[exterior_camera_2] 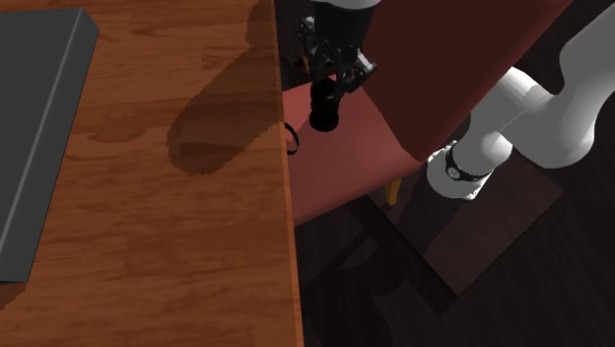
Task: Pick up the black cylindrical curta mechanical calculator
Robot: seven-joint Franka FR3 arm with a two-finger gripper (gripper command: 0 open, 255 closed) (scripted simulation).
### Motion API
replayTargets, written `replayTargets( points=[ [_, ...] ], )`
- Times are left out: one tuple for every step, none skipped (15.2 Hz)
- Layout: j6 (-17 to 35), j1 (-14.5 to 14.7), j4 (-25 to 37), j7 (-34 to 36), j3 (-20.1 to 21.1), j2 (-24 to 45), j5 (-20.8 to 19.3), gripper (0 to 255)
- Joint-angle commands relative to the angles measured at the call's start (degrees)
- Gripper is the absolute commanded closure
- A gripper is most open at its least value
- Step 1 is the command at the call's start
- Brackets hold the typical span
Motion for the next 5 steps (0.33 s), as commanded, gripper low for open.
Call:
replayTargets(
  points=[
    [-1.60,0.08,1.69,-0.16,0.16,0.18,0.18,255],
    [-2.34,0.14,2.57,-0.22,0.25,0.33,0.28,255],
    [-3.07,0.20,3.47,-0.28,0.32,0.50,0.38,255],
    [-3.18,0.21,3.59,-0.28,0.34,0.51,0.40,255],
    [-3.18,0.21,3.60,-0.29,0.33,0.52,0.40,255]
  ],
)
